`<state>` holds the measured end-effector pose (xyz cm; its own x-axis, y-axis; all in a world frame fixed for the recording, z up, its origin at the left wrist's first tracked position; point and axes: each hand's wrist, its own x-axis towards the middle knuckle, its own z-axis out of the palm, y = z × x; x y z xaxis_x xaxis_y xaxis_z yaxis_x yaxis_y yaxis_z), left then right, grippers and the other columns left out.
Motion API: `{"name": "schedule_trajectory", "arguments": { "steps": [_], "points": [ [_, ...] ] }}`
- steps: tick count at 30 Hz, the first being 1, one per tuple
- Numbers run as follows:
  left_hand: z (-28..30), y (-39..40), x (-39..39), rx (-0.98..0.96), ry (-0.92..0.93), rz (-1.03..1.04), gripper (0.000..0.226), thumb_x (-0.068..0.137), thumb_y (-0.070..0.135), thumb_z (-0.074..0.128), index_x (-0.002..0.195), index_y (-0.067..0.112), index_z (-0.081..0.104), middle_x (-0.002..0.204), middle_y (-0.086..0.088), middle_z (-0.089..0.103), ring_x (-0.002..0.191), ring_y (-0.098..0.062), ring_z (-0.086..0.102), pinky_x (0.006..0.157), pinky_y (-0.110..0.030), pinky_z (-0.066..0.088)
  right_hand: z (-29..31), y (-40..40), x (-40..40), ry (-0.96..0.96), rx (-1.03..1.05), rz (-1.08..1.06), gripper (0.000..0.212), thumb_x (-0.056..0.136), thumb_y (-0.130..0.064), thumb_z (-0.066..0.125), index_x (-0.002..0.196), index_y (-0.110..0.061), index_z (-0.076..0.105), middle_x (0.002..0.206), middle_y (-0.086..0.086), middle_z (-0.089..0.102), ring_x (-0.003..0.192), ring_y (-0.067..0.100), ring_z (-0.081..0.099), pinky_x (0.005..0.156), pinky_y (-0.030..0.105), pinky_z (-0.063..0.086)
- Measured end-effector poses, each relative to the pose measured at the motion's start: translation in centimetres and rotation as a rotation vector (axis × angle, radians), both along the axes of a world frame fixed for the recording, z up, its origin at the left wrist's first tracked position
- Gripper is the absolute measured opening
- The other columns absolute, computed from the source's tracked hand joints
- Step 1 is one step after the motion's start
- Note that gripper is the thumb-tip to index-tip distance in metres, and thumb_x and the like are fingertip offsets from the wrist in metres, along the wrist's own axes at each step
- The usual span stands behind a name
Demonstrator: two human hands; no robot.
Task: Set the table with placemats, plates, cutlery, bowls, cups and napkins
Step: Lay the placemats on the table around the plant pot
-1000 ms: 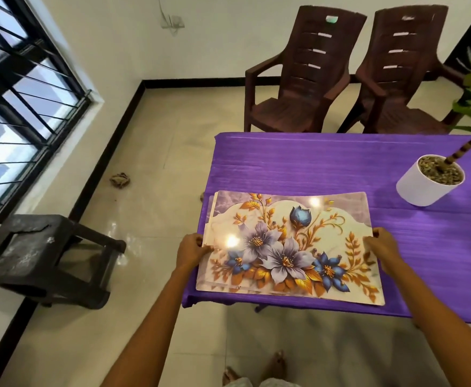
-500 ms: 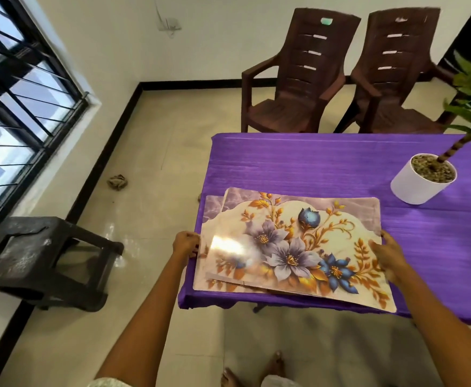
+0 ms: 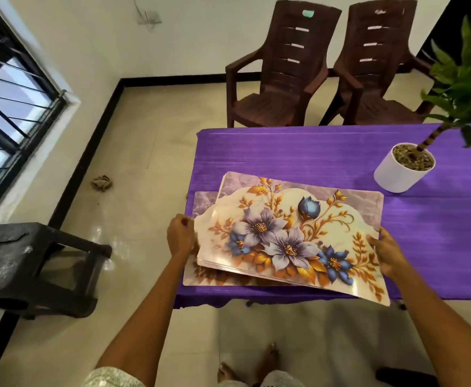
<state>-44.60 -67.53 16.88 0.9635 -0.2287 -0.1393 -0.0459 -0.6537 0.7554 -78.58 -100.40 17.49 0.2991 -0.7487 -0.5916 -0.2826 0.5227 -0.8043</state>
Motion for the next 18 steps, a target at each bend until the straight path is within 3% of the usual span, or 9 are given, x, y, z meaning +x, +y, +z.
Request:
{"name": "schedule_trajectory", "arguments": {
  "steps": [3, 5, 8, 10, 13, 16, 18],
  "points": [
    [2.0, -1.9, -1.9, -0.389, 0.435, -0.123, 0.021, 0.099, 0.025, 0.046, 0.100, 0.009, 0.059, 0.095, -0.014, 0.064, 0.083, -0.026, 0.061, 0.074, -0.034, 0.053, 0.6, 0.0, 0.5, -0.045, -0.012, 0.015, 0.023, 0.098, -0.003, 0.041, 0.102, -0.022, 0.053, 0.072, 0.006, 0.071, 0.055, 0.017, 0.069, 0.042, 0.032, 0.054],
    [2.7, -2.8, -2.4, -0.529, 0.688, -0.233, 0.016, 0.098, 0.016, 0.045, 0.103, 0.009, 0.059, 0.091, -0.006, 0.067, 0.083, -0.019, 0.061, 0.071, -0.025, 0.054, 1.0, -0.3, 0.3, -0.050, -0.035, 0.026, 0.022, 0.097, -0.002, 0.044, 0.108, -0.019, 0.053, 0.082, 0.012, 0.069, 0.058, 0.018, 0.070, 0.046, 0.033, 0.055],
    [2.8, -3.2, -2.7, -0.500, 0.826, -0.358, 0.016, 0.093, 0.003, 0.047, 0.104, 0.008, 0.059, 0.083, -0.005, 0.073, 0.075, -0.022, 0.067, 0.062, -0.027, 0.057, 1.7, -1.2, -1.1, -0.048, -0.084, 0.031, 0.027, 0.095, 0.003, 0.045, 0.105, -0.019, 0.055, 0.083, 0.013, 0.064, 0.056, 0.016, 0.068, 0.047, 0.031, 0.055],
    [2.8, -4.0, -3.7, -0.473, 0.903, -0.391, 0.020, 0.091, 0.005, 0.051, 0.109, 0.008, 0.058, 0.092, -0.013, 0.072, 0.076, -0.027, 0.069, 0.062, -0.032, 0.058, 2.8, -1.9, -3.2, -0.004, -0.119, 0.022, 0.028, 0.094, 0.005, 0.043, 0.101, -0.020, 0.055, 0.077, 0.009, 0.065, 0.054, 0.013, 0.067, 0.046, 0.027, 0.054],
    [2.7, -5.8, -6.7, -0.438, 1.046, -0.507, 0.040, 0.076, -0.001, 0.065, 0.115, -0.001, 0.055, 0.094, -0.018, 0.070, 0.077, -0.032, 0.068, 0.064, -0.039, 0.058, 3.3, -2.9, -7.8, 0.048, -0.163, 0.008, 0.027, 0.093, 0.005, 0.046, 0.110, -0.015, 0.054, 0.088, 0.012, 0.063, 0.058, 0.011, 0.067, 0.050, 0.025, 0.055],
    [2.5, -8.8, -10.3, -0.374, 1.120, -0.600, 0.054, 0.062, -0.005, 0.072, 0.113, -0.002, 0.056, 0.095, -0.021, 0.070, 0.077, -0.033, 0.070, 0.064, -0.041, 0.059, 2.6, -4.8, -13.9, 0.110, -0.174, -0.053, 0.036, 0.091, 0.004, 0.050, 0.124, -0.008, 0.052, 0.101, 0.018, 0.064, 0.069, 0.019, 0.067, 0.066, 0.035, 0.057],
    [2.3, -11.6, -12.4, -0.342, 1.110, -0.647, 0.066, 0.054, 0.003, 0.078, 0.116, -0.003, 0.055, 0.102, -0.025, 0.068, 0.082, -0.035, 0.069, 0.067, -0.041, 0.058, 2.5, -6.5, -17.2, 0.132, -0.180, -0.077, 0.036, 0.090, 0.005, 0.050, 0.125, -0.005, 0.051, 0.107, 0.021, 0.062, 0.075, 0.025, 0.066, 0.074, 0.040, 0.054]
  ]
}}
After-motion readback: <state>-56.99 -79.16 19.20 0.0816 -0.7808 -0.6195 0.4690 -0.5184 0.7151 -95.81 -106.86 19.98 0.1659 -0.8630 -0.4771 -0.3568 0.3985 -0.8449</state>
